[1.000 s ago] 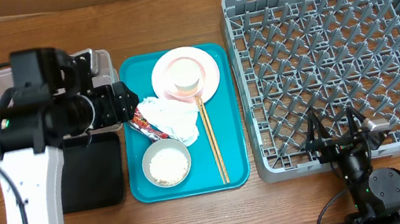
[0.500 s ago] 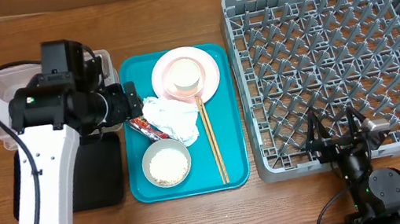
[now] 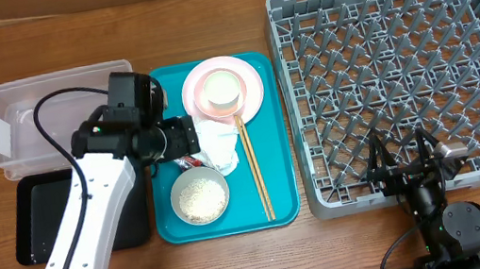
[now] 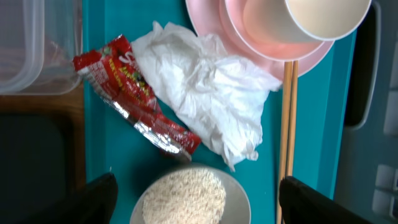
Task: Sort waste into correct bins and load items into the dishwasher
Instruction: 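Reach the left gripper to the white tissue on the teal tray and grasp it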
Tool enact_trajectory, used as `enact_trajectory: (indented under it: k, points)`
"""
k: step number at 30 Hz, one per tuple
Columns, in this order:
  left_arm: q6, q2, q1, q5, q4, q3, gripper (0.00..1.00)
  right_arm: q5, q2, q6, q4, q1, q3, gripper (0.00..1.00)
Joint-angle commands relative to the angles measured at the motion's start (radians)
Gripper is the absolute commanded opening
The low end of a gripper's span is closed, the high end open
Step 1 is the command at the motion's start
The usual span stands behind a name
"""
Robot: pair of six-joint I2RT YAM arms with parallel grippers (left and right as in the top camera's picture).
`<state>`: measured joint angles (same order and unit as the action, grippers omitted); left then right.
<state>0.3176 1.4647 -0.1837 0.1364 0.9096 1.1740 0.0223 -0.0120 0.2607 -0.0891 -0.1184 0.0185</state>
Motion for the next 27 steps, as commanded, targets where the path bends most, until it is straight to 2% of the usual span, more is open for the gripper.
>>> enact_trajectory:
  k: [1, 3, 7, 14, 19, 25, 27]
  points:
    - [0.032, 0.003, -0.007, -0.016, -0.071, -0.052, 0.81, -0.006, 0.009, -0.002, 0.006, 0.0, -0.011, 1.0]
    - [0.051, 0.006, -0.008, -0.016, -0.101, -0.069, 0.78, -0.006, 0.009, -0.002, 0.006, 0.0, -0.011, 1.0]
    - [0.084, 0.02, -0.017, -0.013, -0.168, -0.102, 0.78, -0.006, 0.009, -0.002, 0.006, 0.0, -0.011, 1.0]
    - [0.089, 0.097, -0.106, -0.027, -0.268, -0.107, 0.76, -0.006, 0.009, -0.002, 0.006, 0.0, -0.011, 1.0]
    - [0.161, 0.161, -0.161, -0.12, -0.294, -0.107, 0.71, -0.006, 0.009, -0.002, 0.006, 0.0, -0.011, 1.0]
    - [0.169, 0.237, -0.178, -0.122, -0.311, -0.107, 0.68, -0.006, 0.009, -0.003, 0.006, 0.0, -0.011, 1.0]
    - [0.169, 0.26, -0.178, -0.121, -0.315, -0.107, 0.65, -0.006, 0.009, -0.002, 0.006, 0.0, -0.011, 1.0]
